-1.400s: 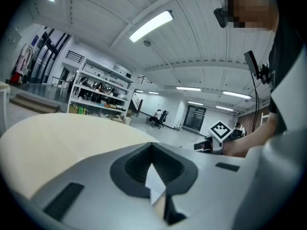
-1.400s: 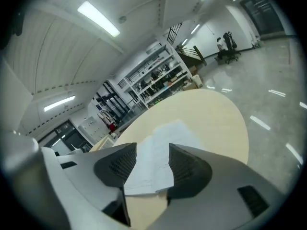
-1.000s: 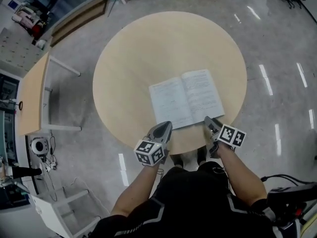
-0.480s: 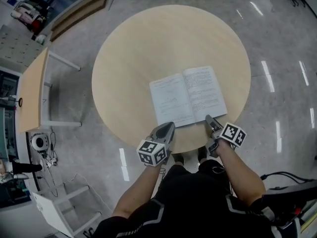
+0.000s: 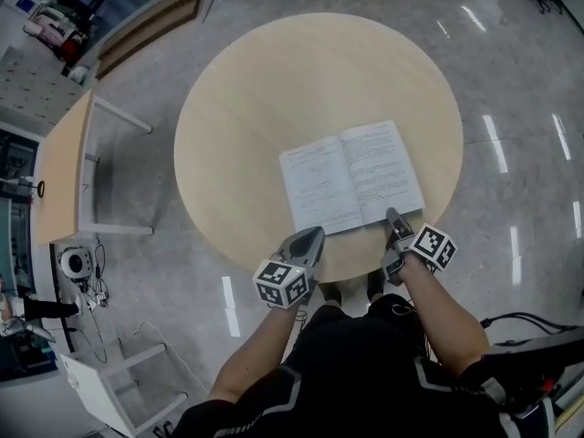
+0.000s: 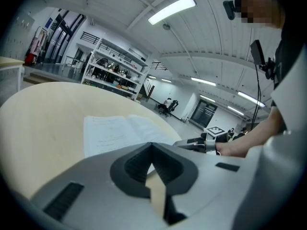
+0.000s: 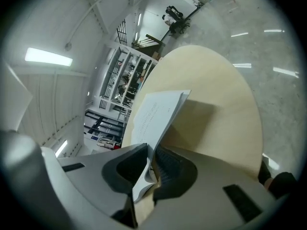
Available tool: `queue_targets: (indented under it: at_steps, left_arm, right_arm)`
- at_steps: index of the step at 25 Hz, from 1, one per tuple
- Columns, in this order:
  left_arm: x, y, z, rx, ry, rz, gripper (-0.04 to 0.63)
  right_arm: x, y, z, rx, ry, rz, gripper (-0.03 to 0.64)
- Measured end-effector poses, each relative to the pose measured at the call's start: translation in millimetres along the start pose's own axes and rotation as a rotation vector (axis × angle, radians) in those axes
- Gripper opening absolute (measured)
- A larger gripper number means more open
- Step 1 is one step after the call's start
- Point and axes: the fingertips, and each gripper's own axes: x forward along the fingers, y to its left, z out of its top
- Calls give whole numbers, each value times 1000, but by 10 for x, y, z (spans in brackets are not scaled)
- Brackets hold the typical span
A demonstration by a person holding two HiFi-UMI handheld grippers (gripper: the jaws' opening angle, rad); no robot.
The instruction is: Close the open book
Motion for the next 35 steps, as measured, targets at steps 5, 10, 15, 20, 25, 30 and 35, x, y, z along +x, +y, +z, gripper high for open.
queue_targets:
  at_steps: [5, 10, 15, 20, 25, 30, 35]
  left_arm:
    - [-81, -7, 54, 8, -19, 3, -11]
    - [-218, 44, 67, -7, -43, 29, -10]
    - [-406, 79, 114, -13, -74, 61, -9]
    - [-692, 189, 117, -20, -94, 94, -10]
    - [-945, 276, 30, -30, -116, 136, -10]
    - [-1135, 437, -38, -51, -130, 167, -9]
    - [-1255, 471, -64, -60, -145, 168, -9]
  right_arm:
    - [-41, 283, -21, -138, -3, 46, 18]
    - [19, 652, -307, -378, 87, 101, 8]
    - [115, 778, -556, -537, 176, 95, 8]
    - [309, 807, -912, -811, 310, 9, 8]
    - [523, 649, -1228, -1115, 438, -86, 11]
    - [693, 570, -1439, -1315, 533, -156, 38]
    - [742, 565, -1620, -1452, 647, -167, 82]
